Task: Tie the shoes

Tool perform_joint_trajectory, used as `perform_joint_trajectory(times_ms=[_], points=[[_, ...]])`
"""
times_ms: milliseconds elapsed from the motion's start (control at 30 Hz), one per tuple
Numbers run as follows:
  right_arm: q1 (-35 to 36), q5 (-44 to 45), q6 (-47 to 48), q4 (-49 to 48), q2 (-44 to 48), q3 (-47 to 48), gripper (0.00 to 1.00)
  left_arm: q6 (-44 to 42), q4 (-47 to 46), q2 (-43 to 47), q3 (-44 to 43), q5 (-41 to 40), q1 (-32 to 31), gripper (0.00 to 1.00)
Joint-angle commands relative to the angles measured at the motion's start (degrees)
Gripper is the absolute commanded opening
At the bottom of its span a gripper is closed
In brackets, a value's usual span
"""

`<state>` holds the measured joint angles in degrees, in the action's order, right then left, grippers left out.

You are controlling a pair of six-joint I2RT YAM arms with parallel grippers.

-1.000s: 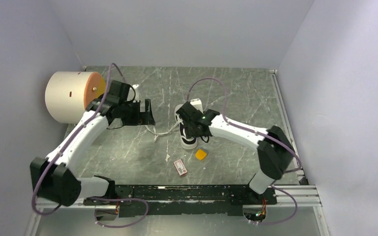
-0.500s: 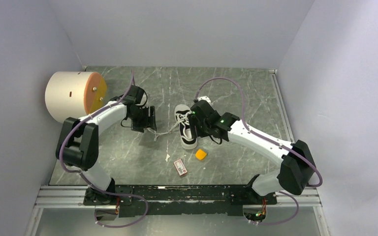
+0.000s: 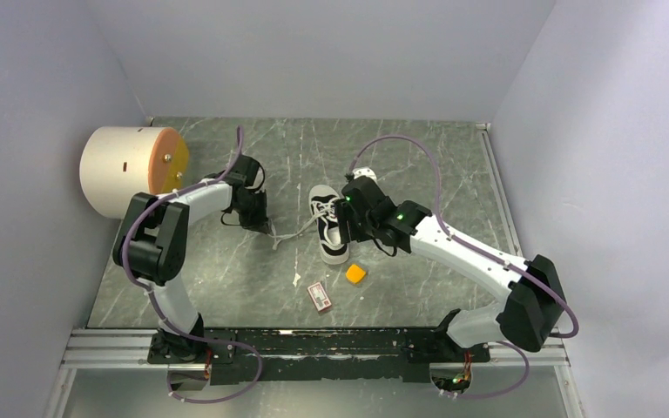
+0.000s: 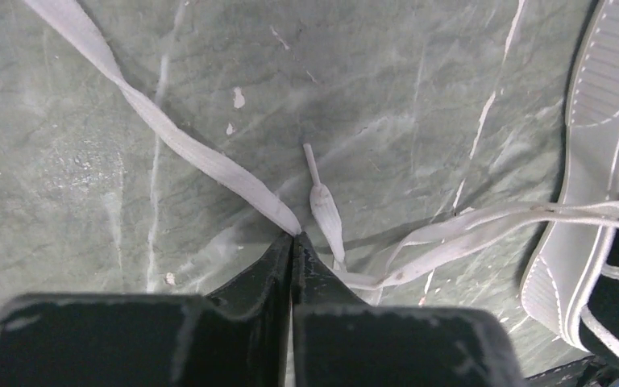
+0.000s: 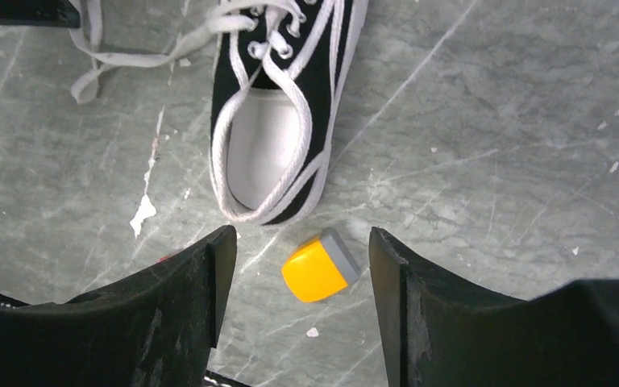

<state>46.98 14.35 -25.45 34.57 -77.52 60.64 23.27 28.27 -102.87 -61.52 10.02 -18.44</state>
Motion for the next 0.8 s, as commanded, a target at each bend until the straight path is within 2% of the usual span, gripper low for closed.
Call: perform_joint_trajectory(times_ms=[0, 133, 267, 400, 567, 767], points=[[-0.19, -1.19, 1.51, -3.95, 0.02, 2.42, 0.66, -1.20, 0.16, 3.51, -1.08, -0.85, -0.02, 0.05], [-2.25, -7.15, 2.97, -9.56, -0.59, 1.89, 0.69, -0.40, 4.67, 9.71, -6.71, 0.63, -0.02, 0.05], [-7.52, -19.15, 3.48, -15.99, -2.51, 2.66, 0.70, 2.59, 5.30, 16.01, -9.41, 3.15, -0.02, 0.05], [-8.81, -29.11, 7.91, -19.29, -6.49, 6.30, 0.71, 4.10, 4.68, 19.26, -11.14, 6.61, -0.02, 0.05], [-8.75, -33.80, 12.56, -20.73, -12.24, 10.87, 0.69, 7.36, 1.90, 20.61, -13.19, 13.89, -0.09, 0.05], [-8.81, -34.80, 13.90, -19.58, -16.53, 15.09, 0.68, 7.62, 2.10, 20.93, -17.63, 14.06, -0.28, 0.05]])
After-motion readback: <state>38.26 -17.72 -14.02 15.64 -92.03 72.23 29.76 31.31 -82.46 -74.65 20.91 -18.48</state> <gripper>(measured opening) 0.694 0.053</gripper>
